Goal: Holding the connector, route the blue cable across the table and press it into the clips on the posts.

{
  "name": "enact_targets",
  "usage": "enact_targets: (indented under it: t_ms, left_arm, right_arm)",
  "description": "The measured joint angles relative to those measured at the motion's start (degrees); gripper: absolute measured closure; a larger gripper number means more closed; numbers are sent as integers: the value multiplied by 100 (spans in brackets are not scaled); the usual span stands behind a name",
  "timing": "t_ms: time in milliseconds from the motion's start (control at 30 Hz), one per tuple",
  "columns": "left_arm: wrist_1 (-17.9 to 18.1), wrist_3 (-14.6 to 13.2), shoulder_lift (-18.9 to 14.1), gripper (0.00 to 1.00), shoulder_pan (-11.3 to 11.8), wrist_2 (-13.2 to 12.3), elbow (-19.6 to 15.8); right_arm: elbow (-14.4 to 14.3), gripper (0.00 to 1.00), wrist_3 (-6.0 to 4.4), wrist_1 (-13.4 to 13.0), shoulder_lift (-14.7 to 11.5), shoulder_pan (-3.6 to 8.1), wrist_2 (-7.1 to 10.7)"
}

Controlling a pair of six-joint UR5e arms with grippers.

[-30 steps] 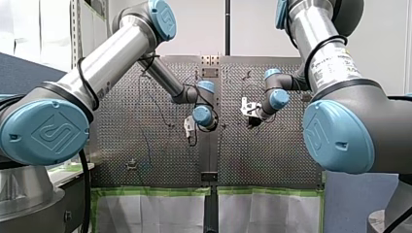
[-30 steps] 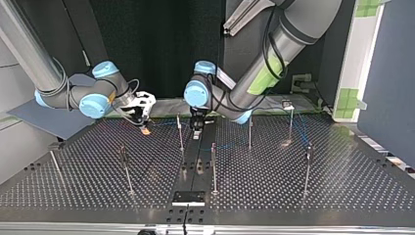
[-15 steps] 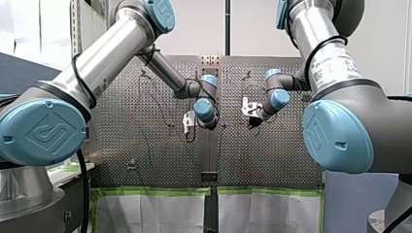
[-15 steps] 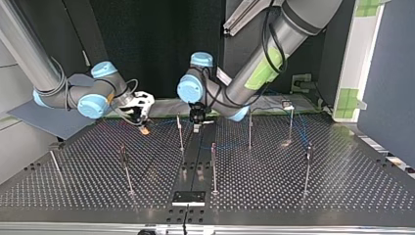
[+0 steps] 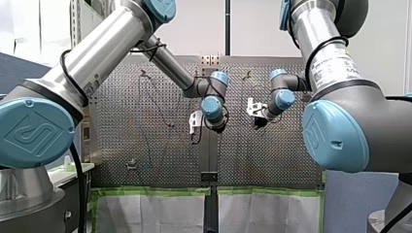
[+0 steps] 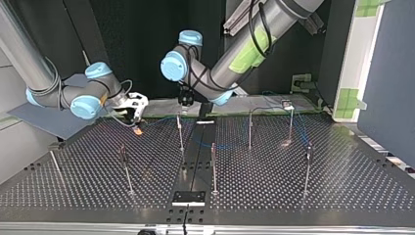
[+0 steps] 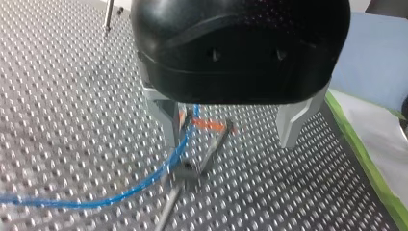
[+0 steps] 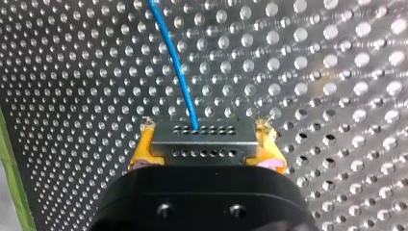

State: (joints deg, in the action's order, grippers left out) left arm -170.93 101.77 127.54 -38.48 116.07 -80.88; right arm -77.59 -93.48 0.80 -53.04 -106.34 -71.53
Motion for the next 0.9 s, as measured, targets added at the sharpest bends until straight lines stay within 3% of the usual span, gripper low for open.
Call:
enact_targets:
  t_ms: [300, 567, 733, 900]
  left_arm:
    - [359, 58, -10, 0, -408, 206, 18]
    - [708, 162, 141, 0, -796, 581, 271]
    - [604, 304, 361, 0, -914, 817, 502]
    - [366, 395, 613, 0, -929, 1011, 756]
  right_arm:
    - [0, 100, 20, 40, 5, 127, 1]
    - [-1, 100, 24, 67, 6, 197, 1]
    - [-1, 100, 26, 87, 7, 245, 26]
    - [-1, 100, 12, 100, 7, 288, 160]
